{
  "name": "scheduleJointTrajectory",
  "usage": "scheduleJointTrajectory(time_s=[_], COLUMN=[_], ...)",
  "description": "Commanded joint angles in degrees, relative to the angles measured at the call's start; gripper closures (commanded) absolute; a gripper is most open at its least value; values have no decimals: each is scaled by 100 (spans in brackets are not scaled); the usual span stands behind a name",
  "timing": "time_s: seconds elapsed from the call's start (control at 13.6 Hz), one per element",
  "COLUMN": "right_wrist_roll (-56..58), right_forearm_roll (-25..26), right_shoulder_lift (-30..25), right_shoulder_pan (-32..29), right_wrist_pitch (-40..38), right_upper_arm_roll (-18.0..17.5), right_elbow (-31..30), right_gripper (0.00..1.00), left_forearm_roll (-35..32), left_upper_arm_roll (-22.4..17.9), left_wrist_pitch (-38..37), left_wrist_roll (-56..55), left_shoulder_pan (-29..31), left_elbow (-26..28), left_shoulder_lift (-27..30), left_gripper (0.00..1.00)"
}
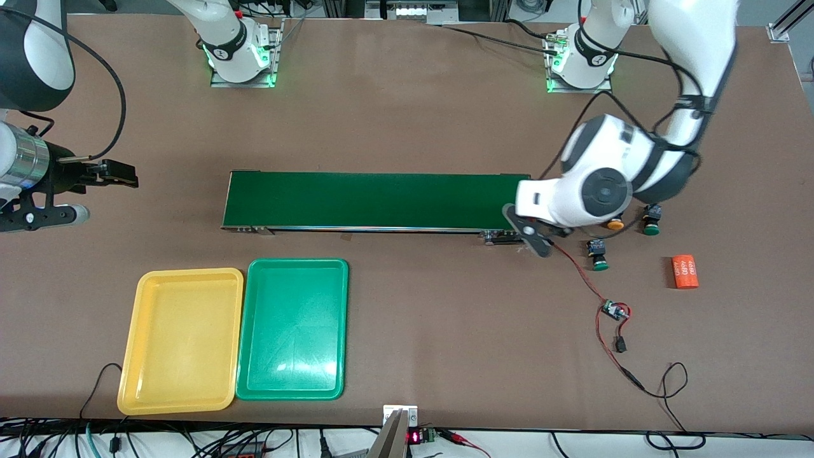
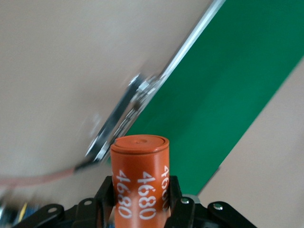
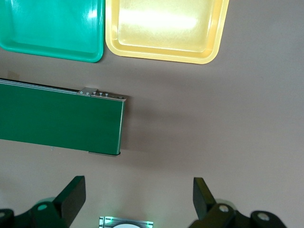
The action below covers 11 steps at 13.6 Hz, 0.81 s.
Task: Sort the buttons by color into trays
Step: 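Carry the battery onto the green belt and open the left gripper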
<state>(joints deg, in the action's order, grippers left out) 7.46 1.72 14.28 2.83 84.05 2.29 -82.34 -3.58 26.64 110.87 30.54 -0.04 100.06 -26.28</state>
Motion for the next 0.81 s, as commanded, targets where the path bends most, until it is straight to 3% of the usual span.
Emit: scheduleJointTrajectory(time_s=[0.0, 0.15, 0.59, 0.66, 0.74], right_wrist_roll=[106, 106, 150, 133, 133], right_forearm_roll=[4, 4, 12, 12, 12], right_shoulder_lift=[-13, 13, 13, 13, 13], right_shoulder_pan=[-46, -72, -151, -151, -151], right_wrist_pitch=[-99, -99, -117, -213, -248], right_upper_arm_roll=[-18, -26, -18, -18, -18], right_elbow=[60, 60, 51, 51, 51], right_gripper=[0, 0, 0, 0, 0], left_forearm_roll=[-91, -335, -758, -759, -767], left_upper_arm_roll=[254, 254, 263, 263, 263], left_wrist_pitch=[356, 575, 1543, 1543, 1543], left_wrist_roll=[977, 1348, 1385, 1385, 1385], left_shoulder_pan=[-162, -461, -515, -524, -532], left_elbow=[57, 197, 936, 936, 936], left_shoulder_lift=[-131, -140, -131, -132, -140], left_gripper=[92, 92, 91, 86, 57])
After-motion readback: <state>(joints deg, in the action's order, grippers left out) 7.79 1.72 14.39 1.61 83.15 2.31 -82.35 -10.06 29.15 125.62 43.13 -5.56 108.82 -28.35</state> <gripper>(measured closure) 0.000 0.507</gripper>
